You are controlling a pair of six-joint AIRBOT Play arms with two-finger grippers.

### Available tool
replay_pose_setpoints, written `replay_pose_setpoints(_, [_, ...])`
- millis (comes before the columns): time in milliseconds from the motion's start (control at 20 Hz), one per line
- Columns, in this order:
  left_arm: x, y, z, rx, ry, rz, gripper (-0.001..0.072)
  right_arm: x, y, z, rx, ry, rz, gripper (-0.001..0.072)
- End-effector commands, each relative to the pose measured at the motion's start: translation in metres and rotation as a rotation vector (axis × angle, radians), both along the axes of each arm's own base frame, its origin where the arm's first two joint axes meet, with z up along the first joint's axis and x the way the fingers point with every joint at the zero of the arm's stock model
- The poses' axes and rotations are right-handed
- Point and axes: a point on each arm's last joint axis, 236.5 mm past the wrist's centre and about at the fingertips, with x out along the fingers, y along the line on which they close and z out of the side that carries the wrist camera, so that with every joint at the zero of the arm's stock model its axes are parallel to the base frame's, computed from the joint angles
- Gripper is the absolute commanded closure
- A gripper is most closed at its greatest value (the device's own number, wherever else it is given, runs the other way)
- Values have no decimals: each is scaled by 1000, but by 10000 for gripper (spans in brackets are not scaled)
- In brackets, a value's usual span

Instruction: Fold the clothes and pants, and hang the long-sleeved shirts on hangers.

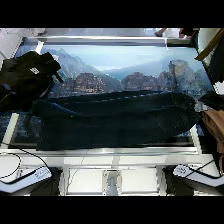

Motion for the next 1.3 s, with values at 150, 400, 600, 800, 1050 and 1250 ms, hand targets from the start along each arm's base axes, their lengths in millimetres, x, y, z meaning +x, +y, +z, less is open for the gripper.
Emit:
replay_pose_setpoints(150, [-127,-13,-45,-100,134,270,68,-42,34,18,268,-352,-213,267])
replay_pose_setpoints(400, [-161,-86,-136,-391,270,282,126,-48,68,27,450,-394,-168,267])
replay_pose_setpoints(600, [-179,-108,-167,-430,310,243,128,-52,87,39,505,-403,-107,268])
replay_pose_setpoints(800, [-196,-93,-166,-458,289,311,131,-55,92,44,501,-407,-88,268])
replay_pose_setpoints(1050, [-185,-93,-155,-549,169,314,146,-57,97,45,512,-399,-73,268])
replay_pose_setpoints(1250, [-192,-117,-168,-704,245,278,177,-57,97,45,512,-400,-72,267])
